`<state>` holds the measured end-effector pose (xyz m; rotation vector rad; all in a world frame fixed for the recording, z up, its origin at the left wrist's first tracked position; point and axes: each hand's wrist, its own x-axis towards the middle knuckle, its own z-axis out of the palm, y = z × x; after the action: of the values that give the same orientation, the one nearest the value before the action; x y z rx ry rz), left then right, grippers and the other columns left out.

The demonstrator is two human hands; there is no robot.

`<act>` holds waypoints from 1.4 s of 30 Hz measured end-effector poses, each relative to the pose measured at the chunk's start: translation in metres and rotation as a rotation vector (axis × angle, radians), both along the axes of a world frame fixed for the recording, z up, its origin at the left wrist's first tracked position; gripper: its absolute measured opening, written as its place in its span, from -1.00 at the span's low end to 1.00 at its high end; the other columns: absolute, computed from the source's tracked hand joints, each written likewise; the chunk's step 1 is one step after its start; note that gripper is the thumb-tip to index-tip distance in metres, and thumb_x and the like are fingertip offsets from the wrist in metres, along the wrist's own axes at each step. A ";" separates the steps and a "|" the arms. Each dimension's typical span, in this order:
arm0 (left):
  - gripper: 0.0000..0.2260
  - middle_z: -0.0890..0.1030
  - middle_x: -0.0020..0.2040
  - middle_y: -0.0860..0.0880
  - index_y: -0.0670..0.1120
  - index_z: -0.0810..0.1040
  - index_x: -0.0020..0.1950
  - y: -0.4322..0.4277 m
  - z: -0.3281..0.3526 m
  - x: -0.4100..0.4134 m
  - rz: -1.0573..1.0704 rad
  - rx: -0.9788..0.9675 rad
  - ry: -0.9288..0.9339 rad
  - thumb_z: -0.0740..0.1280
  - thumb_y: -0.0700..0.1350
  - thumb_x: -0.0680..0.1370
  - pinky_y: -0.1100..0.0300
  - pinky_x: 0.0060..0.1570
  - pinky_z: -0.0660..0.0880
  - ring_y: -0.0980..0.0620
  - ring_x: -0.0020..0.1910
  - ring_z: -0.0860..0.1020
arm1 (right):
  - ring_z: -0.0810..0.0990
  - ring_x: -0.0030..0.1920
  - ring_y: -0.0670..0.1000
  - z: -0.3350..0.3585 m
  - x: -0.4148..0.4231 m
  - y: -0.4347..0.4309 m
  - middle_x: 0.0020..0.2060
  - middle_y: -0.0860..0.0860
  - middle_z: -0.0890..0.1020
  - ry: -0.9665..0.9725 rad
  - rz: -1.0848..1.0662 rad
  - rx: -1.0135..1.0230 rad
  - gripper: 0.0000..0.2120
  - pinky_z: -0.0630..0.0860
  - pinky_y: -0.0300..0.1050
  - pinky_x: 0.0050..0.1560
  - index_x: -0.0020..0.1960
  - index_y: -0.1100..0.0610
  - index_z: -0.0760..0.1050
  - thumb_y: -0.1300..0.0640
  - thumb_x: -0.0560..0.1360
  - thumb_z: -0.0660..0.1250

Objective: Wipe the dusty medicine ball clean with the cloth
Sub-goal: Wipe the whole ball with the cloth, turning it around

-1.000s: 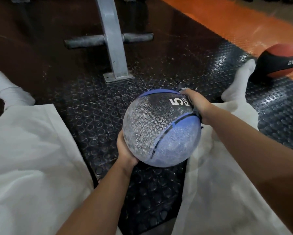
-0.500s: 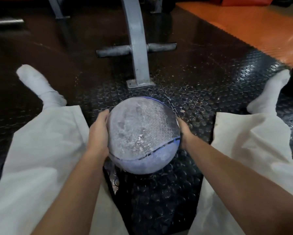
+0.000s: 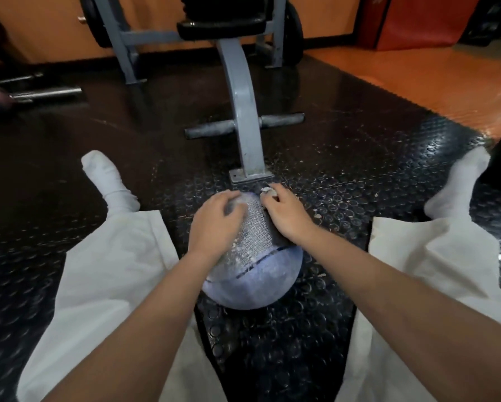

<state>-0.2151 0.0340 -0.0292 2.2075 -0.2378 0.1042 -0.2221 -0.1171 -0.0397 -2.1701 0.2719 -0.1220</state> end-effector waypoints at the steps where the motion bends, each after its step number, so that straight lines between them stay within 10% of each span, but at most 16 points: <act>1: -0.70 0.53 0.30 0.08 0.05 0.55 0.30 -0.005 0.002 0.000 0.029 0.056 -0.009 0.23 0.02 0.60 0.13 0.26 0.36 0.07 0.26 0.47 | 0.38 0.31 0.16 -0.001 -0.005 0.005 0.32 0.06 0.44 -0.011 -0.022 -0.054 -0.62 0.29 0.18 0.33 0.37 -0.03 0.35 -0.08 0.59 0.11; 11: -0.67 0.49 0.38 0.08 0.06 0.50 0.36 -0.012 -0.006 -0.012 0.019 0.270 -0.142 0.13 0.01 0.64 -0.06 0.35 0.32 0.01 0.39 0.39 | 0.46 0.08 0.15 0.037 0.008 -0.009 0.13 0.18 0.47 0.168 0.197 -0.277 -0.78 0.33 -0.05 -0.01 0.07 0.15 0.37 0.01 0.59 0.12; 17: -0.64 0.50 0.37 0.07 0.06 0.50 0.35 -0.011 0.001 -0.009 0.006 0.268 -0.108 0.05 -0.11 0.64 -0.02 0.39 0.29 0.06 0.38 0.39 | 0.24 0.39 0.26 0.019 -0.022 0.014 0.42 0.17 0.25 0.108 0.092 -0.314 -0.53 0.22 0.19 0.36 0.48 0.05 0.17 -0.11 0.64 -0.01; 30: -0.64 0.47 0.40 0.04 0.03 0.45 0.40 -0.010 0.006 0.014 -0.049 0.329 -0.028 0.02 -0.04 0.67 0.03 0.39 0.27 0.03 0.40 0.37 | 0.47 0.18 0.24 0.052 0.004 -0.001 0.22 0.20 0.40 0.171 0.390 -0.604 -0.60 0.39 0.07 0.11 0.23 0.19 0.31 -0.13 0.63 0.06; 42: -0.63 0.48 0.38 0.04 0.10 0.46 0.37 -0.013 0.007 0.070 -0.093 0.325 0.156 -0.02 0.02 0.67 -0.02 0.30 0.38 -0.02 0.32 0.43 | 0.42 0.27 0.18 0.043 0.053 -0.016 0.31 0.19 0.36 0.225 0.457 -0.552 -0.48 0.35 0.13 0.28 0.36 0.15 0.26 -0.21 0.61 0.00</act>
<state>-0.1448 0.0212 -0.0222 2.5070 -0.2864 -0.1696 -0.1692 -0.1328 0.0035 -2.7384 -0.1601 0.3460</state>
